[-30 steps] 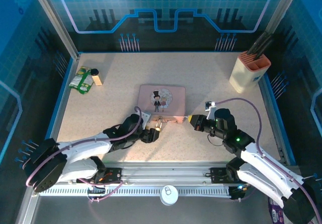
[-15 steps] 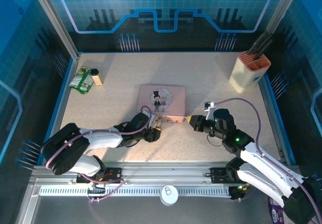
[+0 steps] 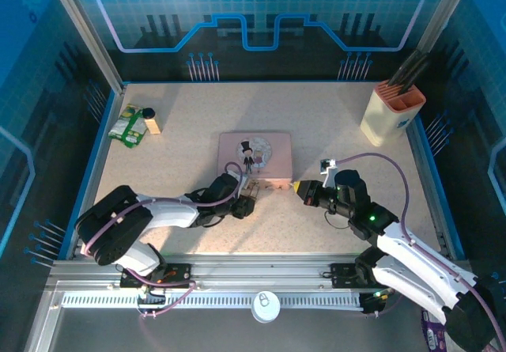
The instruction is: Unlock the padlock with the key
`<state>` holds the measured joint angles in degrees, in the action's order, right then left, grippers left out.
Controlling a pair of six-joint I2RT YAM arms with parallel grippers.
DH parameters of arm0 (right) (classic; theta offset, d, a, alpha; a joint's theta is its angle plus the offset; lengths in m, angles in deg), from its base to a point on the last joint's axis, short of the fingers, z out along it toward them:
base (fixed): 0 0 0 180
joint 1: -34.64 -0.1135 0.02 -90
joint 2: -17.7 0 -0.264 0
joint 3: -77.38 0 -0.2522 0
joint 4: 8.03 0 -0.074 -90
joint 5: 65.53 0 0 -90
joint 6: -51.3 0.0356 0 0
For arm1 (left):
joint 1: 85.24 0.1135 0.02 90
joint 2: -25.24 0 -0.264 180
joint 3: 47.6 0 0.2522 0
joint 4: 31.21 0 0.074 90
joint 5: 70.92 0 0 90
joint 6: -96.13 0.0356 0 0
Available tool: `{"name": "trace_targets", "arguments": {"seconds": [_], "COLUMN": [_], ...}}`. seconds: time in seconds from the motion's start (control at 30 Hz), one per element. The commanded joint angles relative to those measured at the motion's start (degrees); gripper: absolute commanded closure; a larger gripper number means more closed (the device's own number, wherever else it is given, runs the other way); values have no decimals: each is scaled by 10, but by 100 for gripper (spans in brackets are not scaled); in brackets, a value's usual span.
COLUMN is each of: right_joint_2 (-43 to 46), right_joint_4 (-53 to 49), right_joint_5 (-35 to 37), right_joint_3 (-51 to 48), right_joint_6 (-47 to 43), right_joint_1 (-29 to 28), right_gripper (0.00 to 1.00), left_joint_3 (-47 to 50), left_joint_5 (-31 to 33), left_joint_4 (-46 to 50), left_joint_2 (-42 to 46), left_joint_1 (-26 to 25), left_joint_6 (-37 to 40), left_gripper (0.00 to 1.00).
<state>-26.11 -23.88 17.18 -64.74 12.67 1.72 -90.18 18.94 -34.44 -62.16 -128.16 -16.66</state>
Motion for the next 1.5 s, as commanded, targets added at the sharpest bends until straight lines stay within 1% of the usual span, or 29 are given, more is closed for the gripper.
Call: {"name": "trace_targets", "arguments": {"seconds": [0.0,0.23,0.43,0.53,0.6,0.83,1.0,1.07,1.27,1.47], "right_joint_2": [-1,-6,-9,-8,-7,9,21,21,15,-9], "right_joint_4": [12,17,20,20,19,16,19,20,28,75], "right_joint_5": [1,6,16,18,19,25,27,26,29,38], "right_joint_3": [5,5,3,4,3,-7,-18,-19,-23,-50], "right_joint_6": [-3,2,7,7,7,9,14,14,22,68], "right_joint_1": [-9,-15,-24,-27,-29,-33,-35,-36,-45,-62], "right_gripper": [100,100,100,100,100,100,100,100,100,100], "left_joint_3": [-7,4,9,10,5,-9,-14,-14,-8,9], "left_joint_5": [-36,-27,-26,-26,-25,-14,-12,-11,-11,-9], "left_joint_4": [-44,-69,-73,-79,-75,-73,-78,-80,-87,-95], "left_joint_2": [-14,-10,0,-3,-14,-53,-66,-68,-51,-20], "left_joint_1": [-4,-4,-4,-4,-4,-5,-9,-10,-9,-10], "left_joint_6": [-15,-23,-26,-29,-34,-66,-75,-77,-82,-107], "left_gripper": [66,73,75,74,69,62,61,63,74,81]}}
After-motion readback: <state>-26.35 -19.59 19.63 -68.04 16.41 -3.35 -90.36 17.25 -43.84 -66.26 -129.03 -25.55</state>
